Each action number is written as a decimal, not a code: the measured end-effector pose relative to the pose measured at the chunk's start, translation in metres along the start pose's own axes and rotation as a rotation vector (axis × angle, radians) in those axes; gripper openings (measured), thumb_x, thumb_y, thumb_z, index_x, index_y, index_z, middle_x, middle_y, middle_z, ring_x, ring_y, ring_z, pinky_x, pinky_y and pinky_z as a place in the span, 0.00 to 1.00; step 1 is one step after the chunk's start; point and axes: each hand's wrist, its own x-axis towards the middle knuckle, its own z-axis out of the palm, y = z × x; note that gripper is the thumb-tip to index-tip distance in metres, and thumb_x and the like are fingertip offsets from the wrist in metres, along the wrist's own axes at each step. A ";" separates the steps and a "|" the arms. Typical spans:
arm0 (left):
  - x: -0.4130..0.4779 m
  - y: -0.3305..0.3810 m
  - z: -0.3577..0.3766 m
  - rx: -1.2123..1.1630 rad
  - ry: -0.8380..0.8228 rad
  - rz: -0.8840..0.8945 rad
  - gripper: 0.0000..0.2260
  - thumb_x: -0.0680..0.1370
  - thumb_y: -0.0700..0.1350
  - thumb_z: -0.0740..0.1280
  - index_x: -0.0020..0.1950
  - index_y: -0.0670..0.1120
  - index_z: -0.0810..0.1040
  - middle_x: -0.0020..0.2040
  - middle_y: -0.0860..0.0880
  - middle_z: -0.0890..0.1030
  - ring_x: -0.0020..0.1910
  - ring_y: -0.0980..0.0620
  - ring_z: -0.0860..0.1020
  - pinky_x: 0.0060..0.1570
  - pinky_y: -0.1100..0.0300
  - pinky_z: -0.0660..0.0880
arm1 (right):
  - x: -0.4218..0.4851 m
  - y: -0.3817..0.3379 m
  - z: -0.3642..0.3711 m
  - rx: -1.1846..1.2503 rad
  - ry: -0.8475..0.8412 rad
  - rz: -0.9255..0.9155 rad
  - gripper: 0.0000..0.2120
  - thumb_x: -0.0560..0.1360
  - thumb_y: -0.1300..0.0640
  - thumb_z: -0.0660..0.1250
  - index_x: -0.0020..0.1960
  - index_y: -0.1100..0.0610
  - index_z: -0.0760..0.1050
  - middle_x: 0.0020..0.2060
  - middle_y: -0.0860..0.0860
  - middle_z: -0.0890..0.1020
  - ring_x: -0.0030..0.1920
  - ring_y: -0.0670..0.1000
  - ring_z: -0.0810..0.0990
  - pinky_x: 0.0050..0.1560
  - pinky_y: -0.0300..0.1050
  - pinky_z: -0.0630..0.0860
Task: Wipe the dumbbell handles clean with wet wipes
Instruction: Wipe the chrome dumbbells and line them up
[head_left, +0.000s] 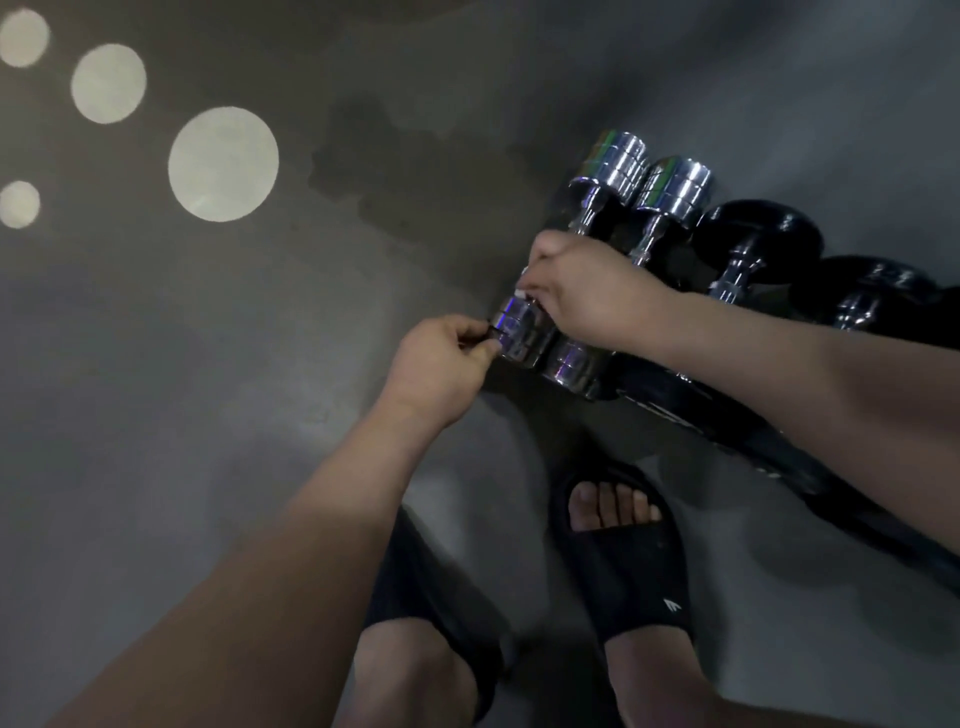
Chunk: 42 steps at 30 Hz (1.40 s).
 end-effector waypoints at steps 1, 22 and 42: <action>0.000 -0.001 0.000 -0.001 0.000 -0.006 0.11 0.78 0.44 0.72 0.59 0.44 0.84 0.50 0.47 0.85 0.46 0.53 0.81 0.45 0.69 0.70 | 0.004 0.005 -0.006 -0.064 -0.026 -0.010 0.08 0.76 0.66 0.67 0.50 0.61 0.84 0.47 0.57 0.76 0.47 0.59 0.77 0.45 0.52 0.77; -0.045 0.007 -0.037 0.182 -0.011 -0.102 0.16 0.79 0.38 0.60 0.62 0.46 0.81 0.62 0.45 0.82 0.62 0.44 0.78 0.60 0.59 0.72 | -0.038 -0.052 0.009 0.032 0.025 -0.058 0.12 0.77 0.62 0.62 0.51 0.62 0.83 0.46 0.61 0.79 0.45 0.63 0.80 0.49 0.54 0.79; -0.230 0.232 -0.149 0.466 0.116 0.492 0.13 0.79 0.39 0.61 0.57 0.40 0.82 0.54 0.39 0.84 0.56 0.40 0.81 0.52 0.56 0.75 | -0.193 -0.210 -0.336 0.320 0.039 0.382 0.10 0.77 0.63 0.59 0.40 0.57 0.76 0.43 0.56 0.87 0.41 0.50 0.83 0.39 0.43 0.80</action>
